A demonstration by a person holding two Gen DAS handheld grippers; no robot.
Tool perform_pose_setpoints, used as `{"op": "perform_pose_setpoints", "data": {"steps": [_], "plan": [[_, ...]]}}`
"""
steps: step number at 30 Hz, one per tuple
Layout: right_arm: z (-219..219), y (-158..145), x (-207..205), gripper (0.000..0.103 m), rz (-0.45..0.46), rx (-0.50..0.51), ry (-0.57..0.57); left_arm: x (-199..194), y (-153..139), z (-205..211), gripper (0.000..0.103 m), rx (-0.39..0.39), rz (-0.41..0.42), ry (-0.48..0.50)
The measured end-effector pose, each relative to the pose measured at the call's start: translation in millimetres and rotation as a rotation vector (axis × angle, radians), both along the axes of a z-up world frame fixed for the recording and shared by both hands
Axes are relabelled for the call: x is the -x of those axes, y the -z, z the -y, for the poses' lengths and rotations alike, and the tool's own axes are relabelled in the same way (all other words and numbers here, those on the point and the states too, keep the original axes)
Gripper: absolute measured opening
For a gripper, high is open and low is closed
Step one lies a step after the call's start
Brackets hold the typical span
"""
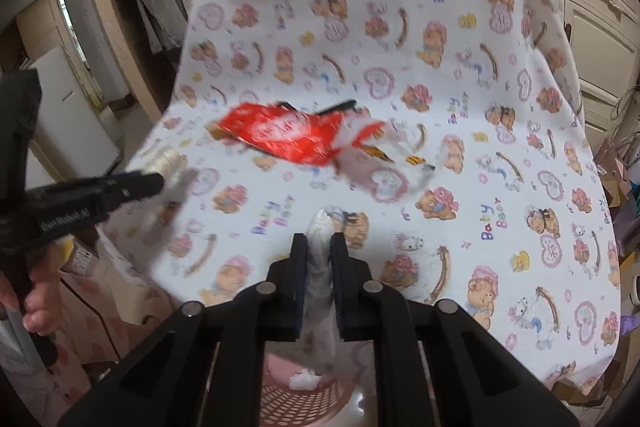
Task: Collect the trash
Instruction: 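Carry the tissue and thread spool down over the pink basket with both tools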
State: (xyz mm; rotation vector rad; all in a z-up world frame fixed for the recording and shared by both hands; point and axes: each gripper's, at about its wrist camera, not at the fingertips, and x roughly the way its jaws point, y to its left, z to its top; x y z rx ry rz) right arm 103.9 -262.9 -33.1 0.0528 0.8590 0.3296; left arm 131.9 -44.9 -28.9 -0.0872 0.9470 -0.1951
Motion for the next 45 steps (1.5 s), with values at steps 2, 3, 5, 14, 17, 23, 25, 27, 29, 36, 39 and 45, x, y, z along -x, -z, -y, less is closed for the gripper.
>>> {"op": "perform_pose_setpoints", "data": {"steps": [2, 3, 5, 14, 17, 23, 25, 27, 29, 36, 39, 45], "plan": [[0, -10, 9, 0.011, 0.005, -0.034, 0.001, 6, -5, 2, 0.022, -0.003, -0.007, 0.008], [0, -14, 12, 0.011, 0.007, -0.047, 0.001, 8, -7, 4, 0.022, -0.005, -0.012, 0.012], [-4, -26, 21, 0.011, 0.027, -0.075, -0.012, 11, -12, 8, 0.022, -0.007, -0.017, 0.019], [-25, -56, 63, 0.011, 0.05, -0.105, -0.026, 41, -18, 3, 0.022, 0.007, -0.132, -0.014], [-28, -55, 78, 0.011, 0.046, -0.155, -0.043, 52, -3, -2, 0.022, 0.035, -0.204, -0.026], [-36, -31, 90, 0.011, -0.012, -0.135, -0.038, 71, 15, -6, 0.022, 0.036, -0.232, -0.03], [-34, -19, 90, 0.011, -0.047, -0.135, -0.024, 73, 18, -6, 0.022, 0.033, -0.236, -0.024], [-34, -9, 89, 0.011, -0.07, -0.119, -0.016, 76, 21, -3, 0.022, 0.011, -0.239, -0.011], [-35, 0, 87, 0.011, -0.086, -0.101, -0.015, 76, 27, -1, 0.022, 0.01, -0.252, 0.002], [-32, 47, 71, 0.011, -0.188, -0.039, 0.025, 79, 60, 0, 0.022, 0.017, -0.36, 0.025], [-39, 66, 67, 0.011, -0.217, 0.039, 0.034, 77, 71, -2, 0.022, -0.018, -0.383, 0.036], [-46, 99, 61, 0.012, -0.286, 0.079, 0.029, 74, 93, -9, 0.022, -0.046, -0.439, 0.015]]}}
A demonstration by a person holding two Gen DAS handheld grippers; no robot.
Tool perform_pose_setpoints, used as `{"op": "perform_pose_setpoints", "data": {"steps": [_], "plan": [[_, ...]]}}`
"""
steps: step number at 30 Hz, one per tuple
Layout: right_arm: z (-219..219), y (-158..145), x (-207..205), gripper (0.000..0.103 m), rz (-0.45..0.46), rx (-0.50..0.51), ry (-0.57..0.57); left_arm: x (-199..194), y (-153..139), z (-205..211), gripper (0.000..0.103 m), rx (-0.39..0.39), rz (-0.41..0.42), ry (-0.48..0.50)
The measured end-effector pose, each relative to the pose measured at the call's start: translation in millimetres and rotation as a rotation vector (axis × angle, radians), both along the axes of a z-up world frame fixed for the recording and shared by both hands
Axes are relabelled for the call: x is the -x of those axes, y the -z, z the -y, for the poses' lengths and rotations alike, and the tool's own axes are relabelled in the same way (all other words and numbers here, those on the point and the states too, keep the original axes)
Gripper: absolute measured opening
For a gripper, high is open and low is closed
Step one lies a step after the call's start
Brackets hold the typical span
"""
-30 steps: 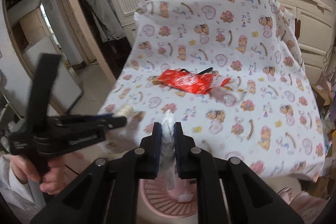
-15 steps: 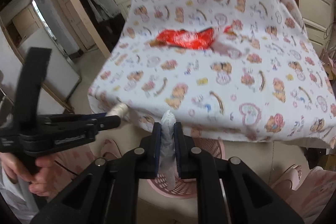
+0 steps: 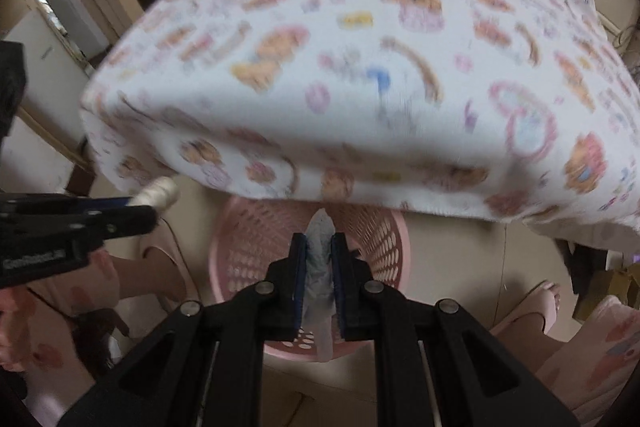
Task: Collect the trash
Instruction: 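Carry the tissue and thread spool down over the pink basket with both tools, then open both tools to drop the tissue and spool into the basket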
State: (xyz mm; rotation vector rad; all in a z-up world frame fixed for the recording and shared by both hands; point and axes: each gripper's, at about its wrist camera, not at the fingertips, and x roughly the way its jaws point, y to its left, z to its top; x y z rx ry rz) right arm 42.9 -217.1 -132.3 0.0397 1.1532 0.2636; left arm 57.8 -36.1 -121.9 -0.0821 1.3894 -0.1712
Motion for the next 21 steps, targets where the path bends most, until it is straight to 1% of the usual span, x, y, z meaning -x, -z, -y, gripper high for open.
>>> {"op": "perform_pose_setpoints", "data": {"steps": [4, 9, 13, 16, 17, 19, 21], "plan": [[2, 25, -6, 0.012, -0.057, 0.014, 0.006, -2, 12, -1, 0.023, 0.028, -0.041, 0.008], [-5, 41, -4, 0.013, -0.076, 0.039, -0.025, -7, 26, -6, 0.023, 0.005, -0.066, -0.01], [-4, 56, -6, 0.013, -0.116, 0.037, -0.002, -11, 31, -6, 0.023, 0.003, -0.077, -0.013], [-4, 62, -11, 0.014, -0.13, 0.045, 0.014, -13, 37, -6, 0.023, -0.008, -0.088, -0.02], [-2, 63, -11, 0.014, -0.134, 0.044, 0.021, -13, 39, -6, 0.023, -0.006, -0.097, -0.025], [-1, 64, -11, 0.025, -0.133, 0.043, 0.033, -14, 44, -8, 0.023, -0.004, -0.111, -0.028], [0, 62, -11, 0.027, -0.122, 0.047, 0.036, -14, 48, -6, 0.023, -0.014, -0.117, -0.02]]}}
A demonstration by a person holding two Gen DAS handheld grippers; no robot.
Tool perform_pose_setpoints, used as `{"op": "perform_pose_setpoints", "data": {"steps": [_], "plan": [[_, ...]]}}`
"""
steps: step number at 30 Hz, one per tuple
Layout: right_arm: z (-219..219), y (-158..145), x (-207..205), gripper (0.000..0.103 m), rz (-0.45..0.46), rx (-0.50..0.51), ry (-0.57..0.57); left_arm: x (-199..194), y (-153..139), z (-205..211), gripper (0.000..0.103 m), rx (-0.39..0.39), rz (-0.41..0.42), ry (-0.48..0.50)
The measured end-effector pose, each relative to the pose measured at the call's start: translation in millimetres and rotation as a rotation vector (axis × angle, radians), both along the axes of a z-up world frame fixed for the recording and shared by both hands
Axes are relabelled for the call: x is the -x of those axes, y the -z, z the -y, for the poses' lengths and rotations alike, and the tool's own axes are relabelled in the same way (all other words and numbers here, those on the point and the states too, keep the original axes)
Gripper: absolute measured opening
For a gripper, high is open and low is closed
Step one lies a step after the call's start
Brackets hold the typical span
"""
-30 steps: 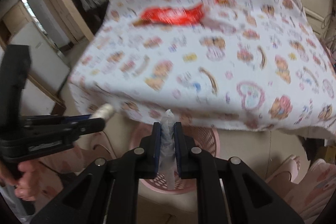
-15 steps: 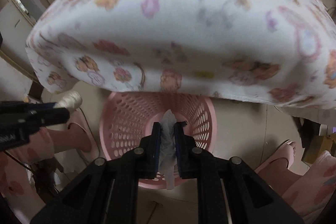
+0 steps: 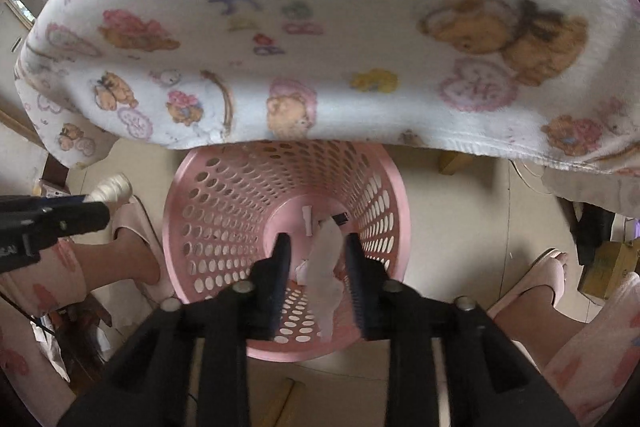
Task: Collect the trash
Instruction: 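Open both tools to drop the tissue and spool into the basket, then raise both open tools back toward the chair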
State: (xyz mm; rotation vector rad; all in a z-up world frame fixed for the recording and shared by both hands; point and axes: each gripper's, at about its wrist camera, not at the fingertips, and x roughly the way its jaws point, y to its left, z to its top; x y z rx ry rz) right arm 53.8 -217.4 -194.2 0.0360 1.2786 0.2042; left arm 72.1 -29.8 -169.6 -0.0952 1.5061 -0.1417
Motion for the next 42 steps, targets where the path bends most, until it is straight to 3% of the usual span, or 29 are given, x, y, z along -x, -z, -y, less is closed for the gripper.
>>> {"op": "perform_pose_setpoints", "data": {"steps": [2, 6, 12, 13, 16, 18, 20, 22, 25, 28, 30, 36, 40, 42], "plan": [[-1, -2, 0, 0.029, 0.002, 0.003, 0.002, 0, 5, 1, 0.023, -0.008, -0.01, 0.014], [4, -6, 0, 0.052, 0.02, -0.003, 0.024, -2, 14, 4, 0.023, 0.004, -0.046, 0.033], [18, -18, 1, 0.073, 0.053, -0.007, 0.072, -1, 18, 7, 0.023, -0.003, -0.045, 0.054], [20, -20, 1, 0.078, 0.059, -0.008, 0.083, 0, 19, 8, 0.026, -0.002, -0.049, 0.057], [23, -22, 2, 0.088, 0.068, -0.007, 0.103, 0, 22, 7, 0.049, 0.003, -0.082, 0.04], [26, -25, 2, 0.094, 0.069, 0.005, 0.116, 0, 20, 5, 0.05, 0.008, -0.077, 0.025], [26, -30, 4, 0.095, 0.084, 0.006, 0.127, -1, 15, 3, 0.058, -0.005, -0.062, 0.02], [26, -37, 6, 0.097, 0.104, 0.002, 0.123, 0, 7, 3, 0.06, -0.02, -0.031, 0.021], [22, -49, 11, 0.1, 0.144, 0.002, 0.105, 3, -7, 4, 0.071, -0.037, 0.013, 0.03], [21, -63, 16, 0.103, 0.184, -0.005, 0.104, 6, -24, 3, 0.073, -0.047, 0.074, 0.039], [24, -73, 20, 0.103, 0.215, -0.011, 0.116, 7, -37, 1, 0.078, -0.05, 0.13, 0.039], [28, -100, 25, 0.103, 0.3, -0.007, 0.121, 13, -69, -10, 0.084, -0.155, 0.294, 0.02], [26, -116, 40, 0.103, 0.395, 0.005, 0.121, 18, -94, -13, 0.085, -0.147, 0.406, 0.006], [23, -126, 47, 0.103, 0.463, 0.037, 0.109, 23, -108, -12, 0.087, -0.209, 0.496, -0.007]]}}
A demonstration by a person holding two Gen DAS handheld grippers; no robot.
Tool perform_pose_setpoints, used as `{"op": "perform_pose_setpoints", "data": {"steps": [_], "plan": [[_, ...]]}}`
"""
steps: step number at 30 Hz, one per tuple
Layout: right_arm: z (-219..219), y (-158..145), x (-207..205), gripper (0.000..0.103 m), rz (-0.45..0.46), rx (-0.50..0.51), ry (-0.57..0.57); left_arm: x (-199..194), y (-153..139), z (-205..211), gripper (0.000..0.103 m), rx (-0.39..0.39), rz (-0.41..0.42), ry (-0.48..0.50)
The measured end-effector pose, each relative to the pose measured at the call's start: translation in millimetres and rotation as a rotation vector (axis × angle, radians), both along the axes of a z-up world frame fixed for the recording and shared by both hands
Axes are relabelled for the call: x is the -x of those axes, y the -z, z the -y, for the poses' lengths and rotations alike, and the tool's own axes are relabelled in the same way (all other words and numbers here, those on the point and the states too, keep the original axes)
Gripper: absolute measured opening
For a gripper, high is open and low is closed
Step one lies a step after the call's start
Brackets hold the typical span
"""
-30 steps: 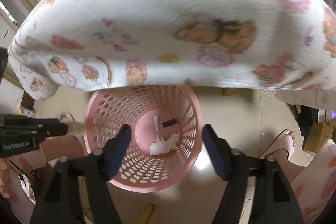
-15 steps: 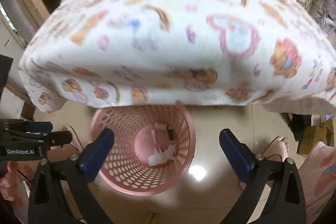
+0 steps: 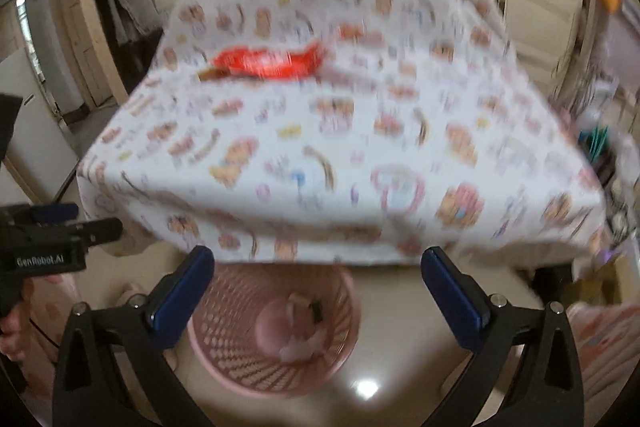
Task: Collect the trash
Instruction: 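Raise both open tools back toward the chair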
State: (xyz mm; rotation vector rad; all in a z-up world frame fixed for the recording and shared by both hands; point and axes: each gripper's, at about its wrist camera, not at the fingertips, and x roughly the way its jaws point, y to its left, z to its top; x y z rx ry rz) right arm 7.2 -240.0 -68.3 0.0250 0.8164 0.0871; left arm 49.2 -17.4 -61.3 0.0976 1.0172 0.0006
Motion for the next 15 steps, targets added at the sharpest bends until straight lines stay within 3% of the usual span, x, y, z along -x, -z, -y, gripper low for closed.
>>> {"op": "perform_pose_setpoints", "data": {"steps": [2, 7, 11, 12, 13, 15], "plan": [[-2, -10, 3, 0.103, 0.027, 0.032, -0.005, 5, -12, -1, 0.089, -0.068, 0.094, -0.034], [7, -31, 8, 0.103, 0.069, -0.024, 0.006, 14, -34, -6, 0.089, 0.015, 0.185, -0.035], [0, -43, 13, 0.103, 0.129, 0.029, -0.041, 18, -48, -4, 0.09, 0.018, 0.244, -0.02], [-3, -47, 15, 0.103, 0.15, 0.043, -0.054, 19, -52, -2, 0.091, 0.026, 0.271, -0.011], [-4, -49, 15, 0.103, 0.163, 0.052, -0.059, 22, -55, -1, 0.1, 0.034, 0.306, -0.015], [-5, -52, 16, 0.103, 0.179, 0.047, -0.062, 25, -60, -1, 0.102, 0.028, 0.363, -0.049]]}}
